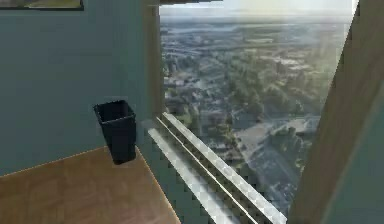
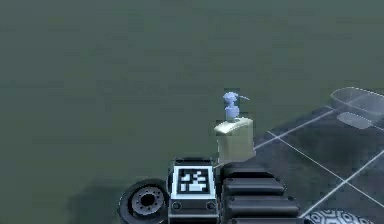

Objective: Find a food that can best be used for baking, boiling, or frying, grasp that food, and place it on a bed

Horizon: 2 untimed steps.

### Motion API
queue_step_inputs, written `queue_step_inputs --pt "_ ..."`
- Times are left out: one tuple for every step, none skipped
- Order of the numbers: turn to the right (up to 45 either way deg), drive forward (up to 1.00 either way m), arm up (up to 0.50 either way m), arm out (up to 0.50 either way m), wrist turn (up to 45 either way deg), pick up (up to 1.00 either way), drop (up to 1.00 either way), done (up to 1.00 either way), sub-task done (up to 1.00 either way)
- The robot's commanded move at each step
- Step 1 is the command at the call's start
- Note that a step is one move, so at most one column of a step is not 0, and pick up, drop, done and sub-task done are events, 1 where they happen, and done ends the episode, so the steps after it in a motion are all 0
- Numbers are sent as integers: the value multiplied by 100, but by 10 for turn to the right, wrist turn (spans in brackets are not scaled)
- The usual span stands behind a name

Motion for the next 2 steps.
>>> queue_step_inputs --pt "-450 0 0 0 0 0 0 0 0" --pt "-180 0 0 0 0 0 0 0 0"
